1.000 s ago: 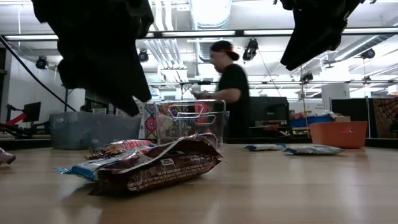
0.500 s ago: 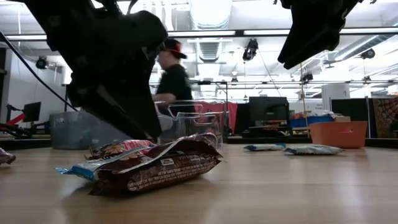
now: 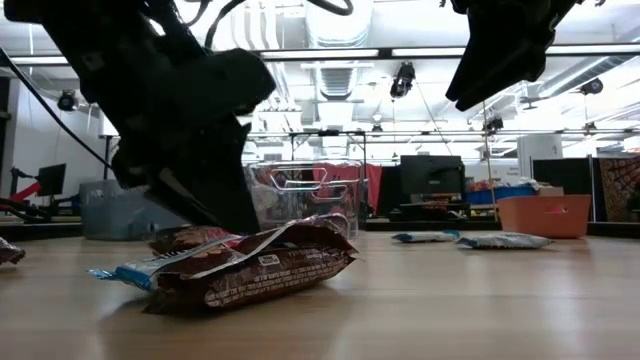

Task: Sort candy
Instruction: Put the brown chocolate into the transparent bin

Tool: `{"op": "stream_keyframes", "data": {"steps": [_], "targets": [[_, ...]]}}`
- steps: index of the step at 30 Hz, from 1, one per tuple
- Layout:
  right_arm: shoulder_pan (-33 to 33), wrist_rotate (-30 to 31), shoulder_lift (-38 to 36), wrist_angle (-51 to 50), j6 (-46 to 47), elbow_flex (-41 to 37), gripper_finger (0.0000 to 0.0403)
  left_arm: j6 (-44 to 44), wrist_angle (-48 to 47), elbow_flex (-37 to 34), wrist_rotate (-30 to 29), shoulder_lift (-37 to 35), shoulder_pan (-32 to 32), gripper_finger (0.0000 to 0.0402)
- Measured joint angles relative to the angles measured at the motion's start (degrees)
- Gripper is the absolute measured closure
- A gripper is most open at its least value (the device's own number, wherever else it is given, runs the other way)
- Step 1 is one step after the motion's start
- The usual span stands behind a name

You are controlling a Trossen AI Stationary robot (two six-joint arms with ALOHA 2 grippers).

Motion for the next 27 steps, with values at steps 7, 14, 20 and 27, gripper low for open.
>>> {"op": "stream_keyframes", "data": {"steps": [7, 14, 20, 27], "targets": [[0.0, 0.0, 0.0, 0.3, 0.0, 0.0, 0.0195, 2.3, 0.4, 0.1, -0.2, 1.0, 0.2, 0.0296], [0.0, 0.0, 0.0, 1.1, 0.0, 0.0, 0.0195, 5.1, -0.2, 0.0, -0.2, 0.0, 0.5, 0.0384], [0.0, 0.0, 0.0, 1.1, 0.0, 0.0, 0.0195, 10.0, -1.6, -0.1, 0.3, -3.2, 1.1, 0.0389], [0.0, 0.5, 0.0, 1.3, 0.0, -0.3, 0.0195, 23.8, -2.4, -0.1, 0.3, -10.6, 3.3, 0.0391]]}}
